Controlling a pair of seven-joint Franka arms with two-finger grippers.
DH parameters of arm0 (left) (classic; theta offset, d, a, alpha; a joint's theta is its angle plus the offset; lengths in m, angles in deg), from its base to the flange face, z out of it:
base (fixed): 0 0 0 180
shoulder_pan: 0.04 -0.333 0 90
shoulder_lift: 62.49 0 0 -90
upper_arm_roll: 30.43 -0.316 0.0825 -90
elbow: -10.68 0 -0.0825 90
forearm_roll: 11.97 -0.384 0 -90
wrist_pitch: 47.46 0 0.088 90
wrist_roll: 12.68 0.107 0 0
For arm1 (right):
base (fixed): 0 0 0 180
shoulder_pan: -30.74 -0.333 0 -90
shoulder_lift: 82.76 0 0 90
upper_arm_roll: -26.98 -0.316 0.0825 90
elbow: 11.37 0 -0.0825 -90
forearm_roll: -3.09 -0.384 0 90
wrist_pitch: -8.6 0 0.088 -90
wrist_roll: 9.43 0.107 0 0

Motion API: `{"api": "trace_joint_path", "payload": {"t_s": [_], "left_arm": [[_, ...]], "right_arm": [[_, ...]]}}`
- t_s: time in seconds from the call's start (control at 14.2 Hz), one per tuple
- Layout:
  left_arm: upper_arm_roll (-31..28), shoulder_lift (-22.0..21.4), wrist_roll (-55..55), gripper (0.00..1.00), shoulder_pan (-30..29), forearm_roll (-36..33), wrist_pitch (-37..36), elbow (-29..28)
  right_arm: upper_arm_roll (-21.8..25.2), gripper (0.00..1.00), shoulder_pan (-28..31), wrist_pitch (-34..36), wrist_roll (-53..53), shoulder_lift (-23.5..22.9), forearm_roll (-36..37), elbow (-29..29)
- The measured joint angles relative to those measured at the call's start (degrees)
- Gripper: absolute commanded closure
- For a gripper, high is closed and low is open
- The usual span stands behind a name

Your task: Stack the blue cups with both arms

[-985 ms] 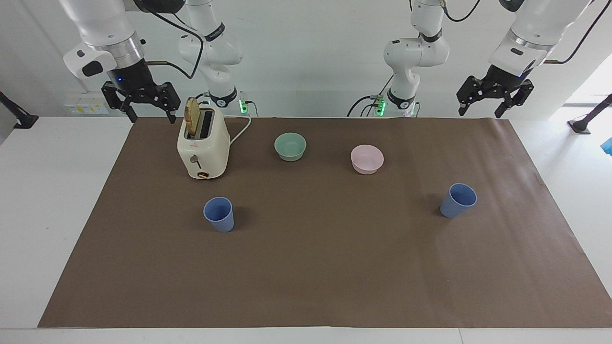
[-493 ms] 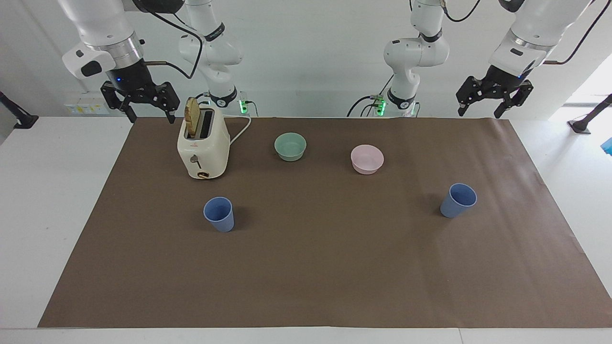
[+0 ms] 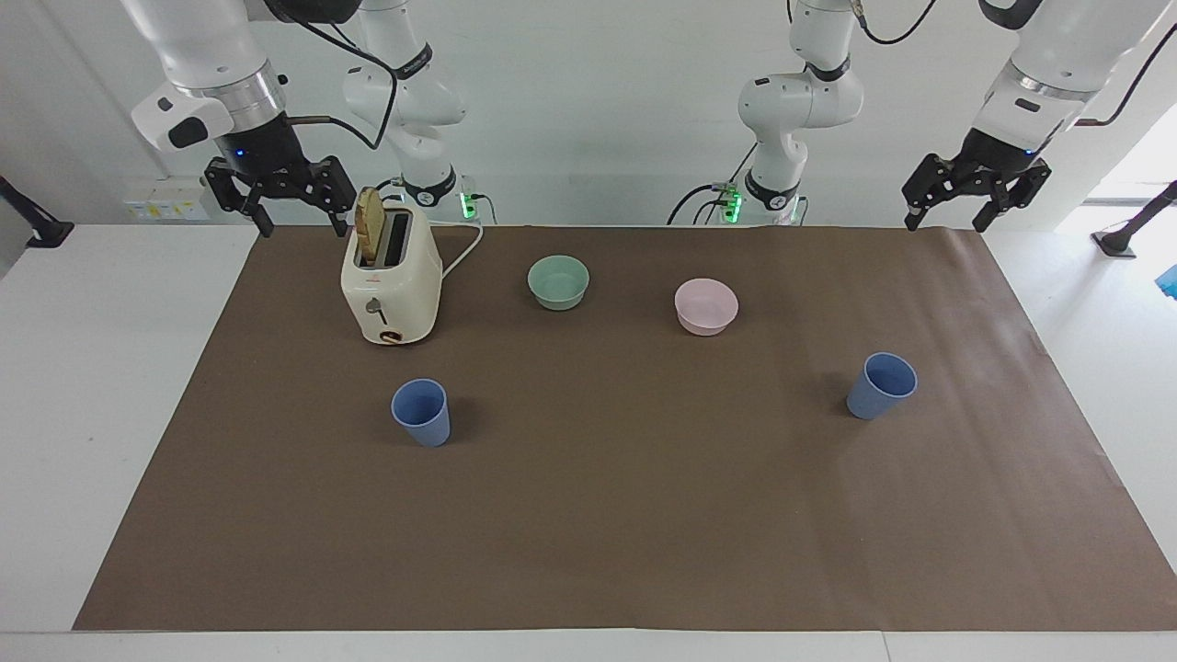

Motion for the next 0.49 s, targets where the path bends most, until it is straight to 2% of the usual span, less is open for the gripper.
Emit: {"api": "trace_joint_path", "payload": {"t_s": [0.49], "left_arm": [[-0.1,7.0,0.2,0.0,-3.5,0.0,11.4,-2.5]], "right_arm": [[0.0,0.0,0.0,0.0,0.0,0.0,-0.1,0.0]]}}
